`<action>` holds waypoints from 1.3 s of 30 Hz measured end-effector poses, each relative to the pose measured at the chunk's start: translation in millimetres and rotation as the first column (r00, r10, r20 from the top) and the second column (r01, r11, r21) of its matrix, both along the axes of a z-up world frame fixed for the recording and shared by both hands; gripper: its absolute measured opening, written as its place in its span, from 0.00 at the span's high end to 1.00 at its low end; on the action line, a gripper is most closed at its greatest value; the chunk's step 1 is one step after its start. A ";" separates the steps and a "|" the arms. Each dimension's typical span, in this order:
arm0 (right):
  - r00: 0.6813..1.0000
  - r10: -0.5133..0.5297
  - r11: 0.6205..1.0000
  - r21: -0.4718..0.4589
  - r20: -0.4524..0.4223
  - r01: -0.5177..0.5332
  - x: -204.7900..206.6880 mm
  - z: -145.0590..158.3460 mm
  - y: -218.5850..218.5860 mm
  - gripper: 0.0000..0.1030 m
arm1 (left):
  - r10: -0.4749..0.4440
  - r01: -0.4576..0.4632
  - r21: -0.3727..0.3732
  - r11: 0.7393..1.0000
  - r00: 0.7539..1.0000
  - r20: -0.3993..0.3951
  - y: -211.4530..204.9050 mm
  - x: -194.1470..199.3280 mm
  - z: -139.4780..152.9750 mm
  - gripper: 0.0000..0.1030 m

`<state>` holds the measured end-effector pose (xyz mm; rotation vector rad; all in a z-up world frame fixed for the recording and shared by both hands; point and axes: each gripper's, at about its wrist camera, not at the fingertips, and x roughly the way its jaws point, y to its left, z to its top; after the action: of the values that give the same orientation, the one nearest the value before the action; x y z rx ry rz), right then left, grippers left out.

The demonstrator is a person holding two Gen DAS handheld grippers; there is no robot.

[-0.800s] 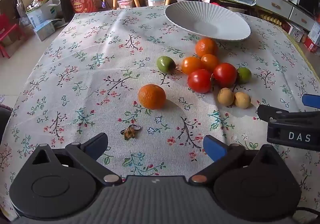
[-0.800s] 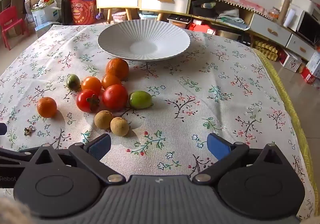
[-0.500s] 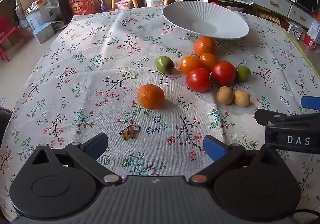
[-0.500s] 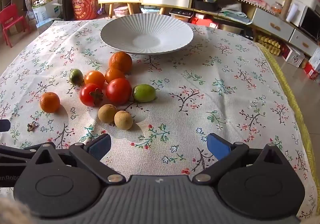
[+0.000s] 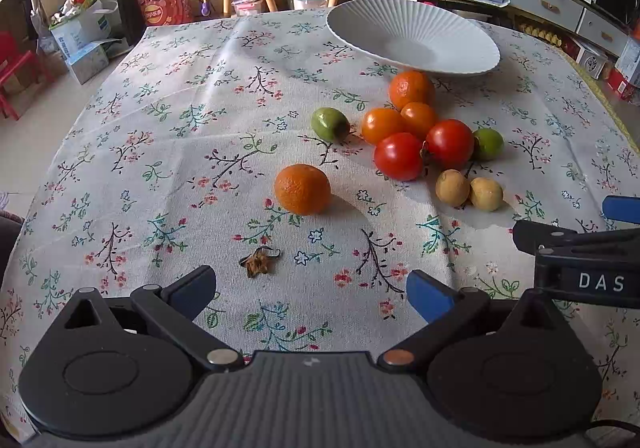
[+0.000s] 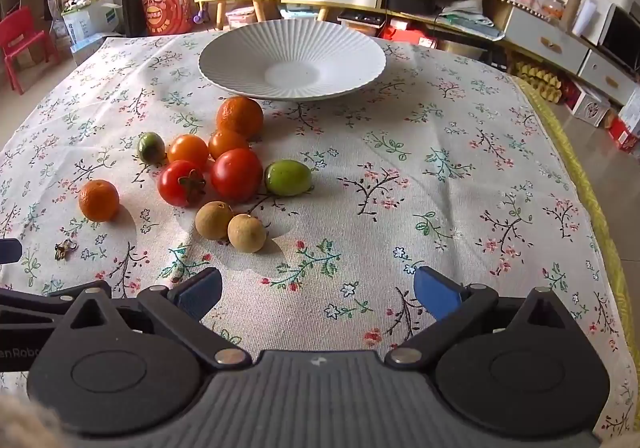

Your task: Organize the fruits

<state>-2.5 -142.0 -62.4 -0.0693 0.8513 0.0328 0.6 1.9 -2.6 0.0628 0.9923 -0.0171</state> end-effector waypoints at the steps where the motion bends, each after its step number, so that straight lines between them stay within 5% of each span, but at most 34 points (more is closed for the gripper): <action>1: 1.000 0.000 1.000 0.000 -0.001 0.000 -0.1 -0.4 -0.1 0.01 | 0.001 -0.001 0.000 1.000 1.000 -0.001 0.5 0.2 -0.3 0.05; 39: 1.000 -0.001 1.000 -0.006 0.010 0.001 -1.8 3.4 0.2 0.01 | 0.001 -0.001 -0.002 1.000 1.000 0.000 -0.4 -0.6 -0.1 0.05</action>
<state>-4.4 -141.8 -59.0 -0.0743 0.8413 0.0288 0.0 1.4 -2.7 0.0600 0.9928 -0.0170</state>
